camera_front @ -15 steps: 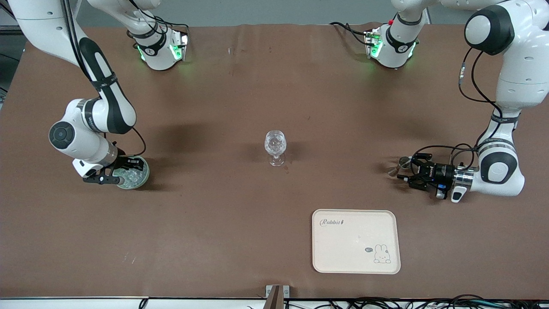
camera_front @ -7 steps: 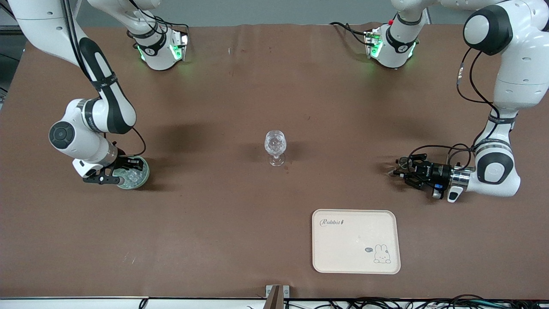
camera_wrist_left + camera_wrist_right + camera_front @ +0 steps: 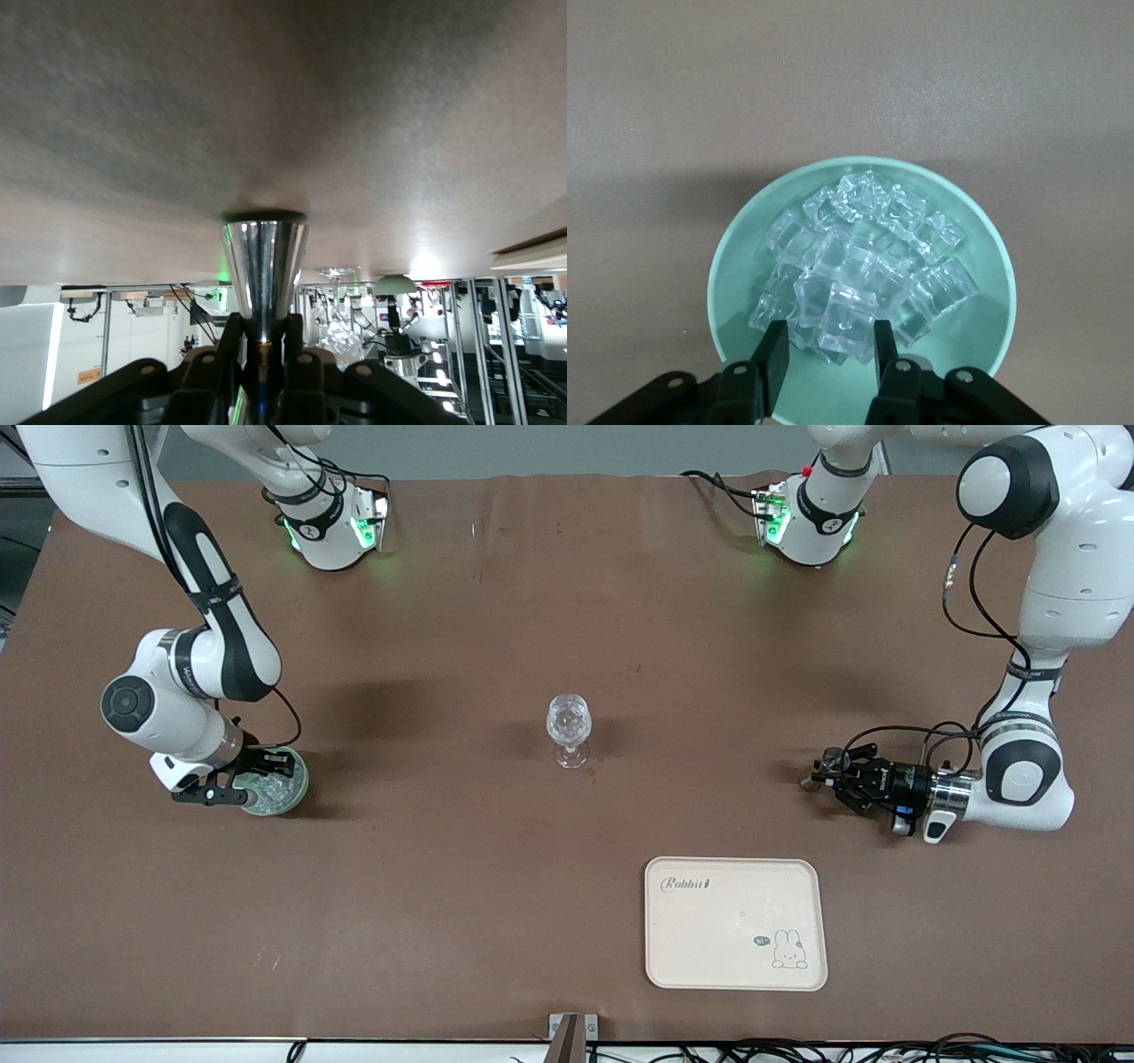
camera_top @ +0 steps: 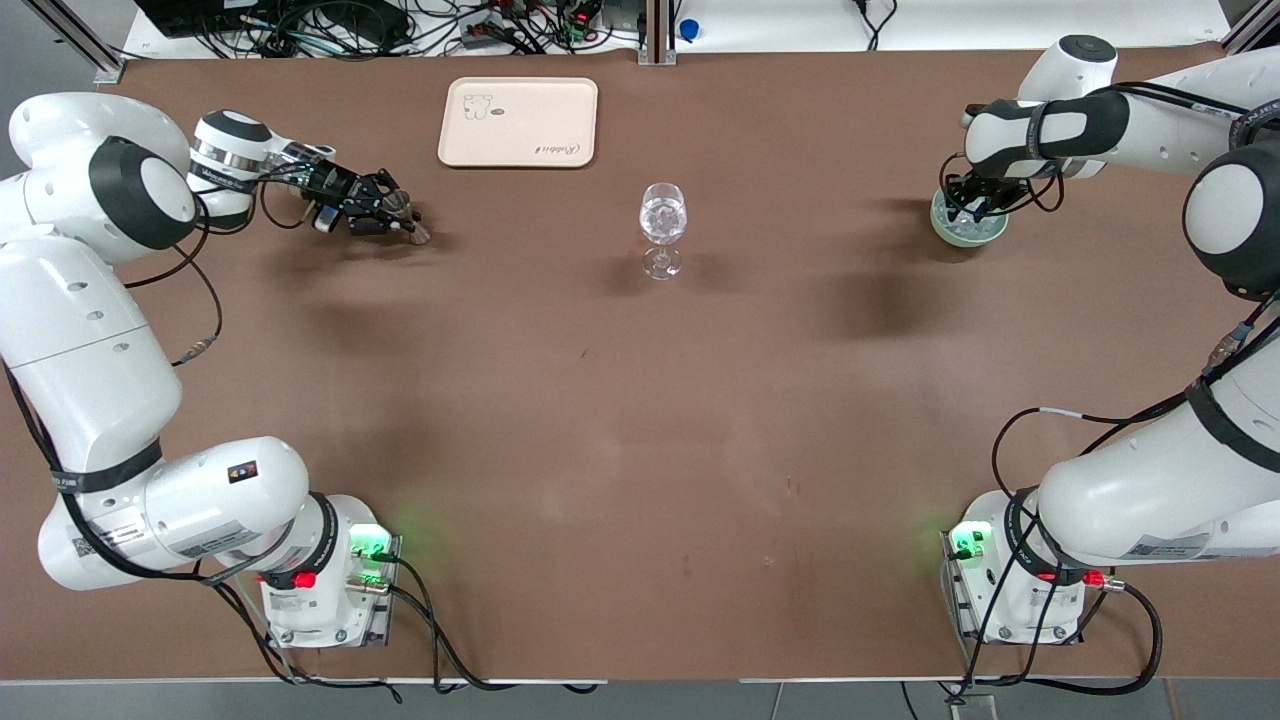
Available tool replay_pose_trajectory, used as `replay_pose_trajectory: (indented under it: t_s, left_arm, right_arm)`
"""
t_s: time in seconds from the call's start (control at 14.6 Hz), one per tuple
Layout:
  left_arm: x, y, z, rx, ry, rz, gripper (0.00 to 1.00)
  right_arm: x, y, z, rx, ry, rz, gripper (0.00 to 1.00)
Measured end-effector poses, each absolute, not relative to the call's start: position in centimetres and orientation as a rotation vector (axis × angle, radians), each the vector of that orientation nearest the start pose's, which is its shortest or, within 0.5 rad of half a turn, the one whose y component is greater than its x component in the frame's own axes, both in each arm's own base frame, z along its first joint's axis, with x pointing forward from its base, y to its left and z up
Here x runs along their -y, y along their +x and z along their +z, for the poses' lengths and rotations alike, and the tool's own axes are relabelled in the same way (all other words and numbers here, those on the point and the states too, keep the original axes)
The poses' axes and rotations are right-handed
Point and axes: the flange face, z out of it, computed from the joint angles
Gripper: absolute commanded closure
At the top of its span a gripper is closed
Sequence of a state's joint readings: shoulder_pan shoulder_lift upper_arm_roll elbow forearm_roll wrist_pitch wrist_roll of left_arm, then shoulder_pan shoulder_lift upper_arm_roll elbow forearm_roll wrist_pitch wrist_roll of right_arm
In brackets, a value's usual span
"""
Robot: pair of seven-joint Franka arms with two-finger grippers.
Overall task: Pour wine and add ice with both arms
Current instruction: 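Grasp an ice cube with the right gripper while the left gripper lifts the jigger, then carry the jigger over the glass with the left gripper while the right gripper lifts ice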
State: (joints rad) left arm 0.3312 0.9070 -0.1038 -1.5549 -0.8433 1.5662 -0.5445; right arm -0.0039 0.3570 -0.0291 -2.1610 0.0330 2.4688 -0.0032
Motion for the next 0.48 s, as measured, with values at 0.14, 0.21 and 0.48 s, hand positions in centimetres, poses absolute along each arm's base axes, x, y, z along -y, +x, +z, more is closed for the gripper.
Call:
replay_pose_trajectory:
  t_s: [0.14,0.21,0.48]
  left_arm:
    - [-6.4,61.0,11.2,-1.207,1.755,-1.176,0.99]
    - [-6.3,61.1,11.3,-1.203,1.744,-1.180,0.99]
    - [-2.1,62.5,13.9,-1.119,1.729,-1.227,1.00]
  right_arm:
    - [2.0,56.1,22.5,-0.082,-3.130,0.075,0.53]
    - [2.0,56.1,22.5,-0.082,-3.130,0.073,0.53]
    - [2.1,56.0,22.4,-0.081,-3.130,0.071,0.56]
